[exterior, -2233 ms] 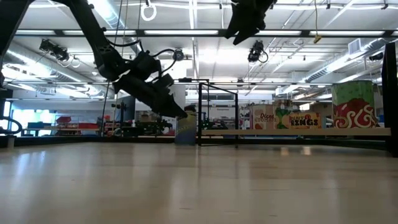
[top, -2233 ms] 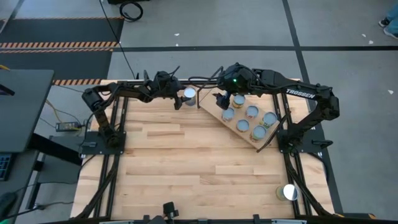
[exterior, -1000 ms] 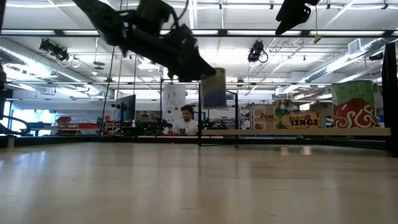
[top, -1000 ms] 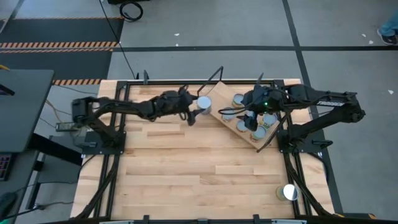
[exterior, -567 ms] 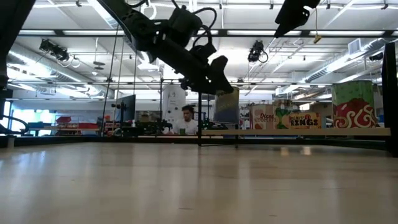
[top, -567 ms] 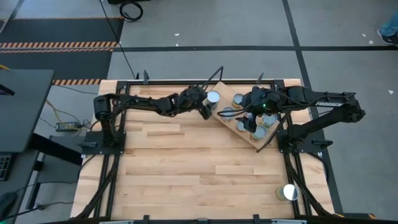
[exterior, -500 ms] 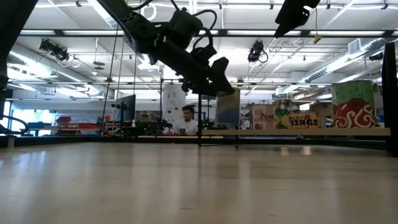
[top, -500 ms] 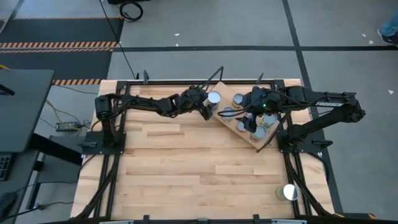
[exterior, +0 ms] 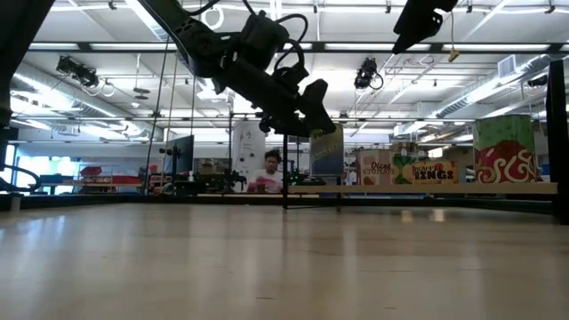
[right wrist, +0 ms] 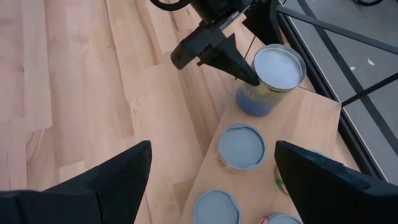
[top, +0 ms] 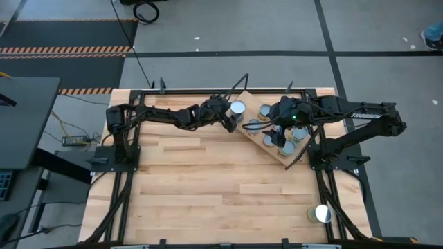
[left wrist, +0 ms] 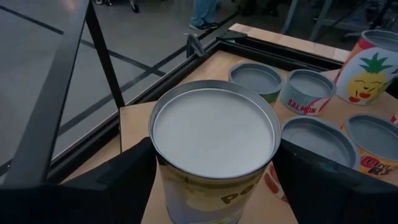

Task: Pick and place cans onto a shelf
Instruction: Put the canned peas on the shelf

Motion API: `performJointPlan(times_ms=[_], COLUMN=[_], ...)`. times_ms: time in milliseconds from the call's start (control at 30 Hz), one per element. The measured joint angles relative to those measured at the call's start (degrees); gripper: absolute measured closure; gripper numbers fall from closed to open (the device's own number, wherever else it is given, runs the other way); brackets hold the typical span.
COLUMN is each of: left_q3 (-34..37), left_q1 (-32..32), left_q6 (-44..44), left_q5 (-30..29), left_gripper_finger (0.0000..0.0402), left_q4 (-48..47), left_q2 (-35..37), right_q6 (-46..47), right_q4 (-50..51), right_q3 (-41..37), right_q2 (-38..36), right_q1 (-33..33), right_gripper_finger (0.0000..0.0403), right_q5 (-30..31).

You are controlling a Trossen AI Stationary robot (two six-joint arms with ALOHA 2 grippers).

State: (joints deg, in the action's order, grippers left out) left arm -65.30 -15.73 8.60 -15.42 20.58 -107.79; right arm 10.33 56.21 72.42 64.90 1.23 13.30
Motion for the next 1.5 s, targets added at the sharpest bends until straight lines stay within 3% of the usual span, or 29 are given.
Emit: performJointPlan(times_ms=[667,867,1367,1500], left_q3=[0.1,0.1,0.1,0.1], left_q1=[0.9,1.3,2.0,3.0], left_q6=[5.9,6.3,10.0,11.5], left_q5=[0.0,-5.8,-7.5,-11.3], left_gripper_finger=[0.0085,0.0085,0.0089,0.0096], left_q4=[-1.1,-1.0,-0.7,-0.5], left_q2=[-1.0,-1.5,-1.6,-1.8], right_q6=[0.7,1.0,2.6,2.5], right_q4=[0.2,0.5,1.2,1.3], right_q3=[0.0,0.1,0.1,0.1], right_q2=[0.0,0.0,0.0,0.0], right_q1=[-0.2,-0.2,-0.2,-0.2], right_gripper_finger=[0.0055,0.0055,0.0055,0.0055], right_q5=[-3.0,-4.0,-7.2,-7.1])
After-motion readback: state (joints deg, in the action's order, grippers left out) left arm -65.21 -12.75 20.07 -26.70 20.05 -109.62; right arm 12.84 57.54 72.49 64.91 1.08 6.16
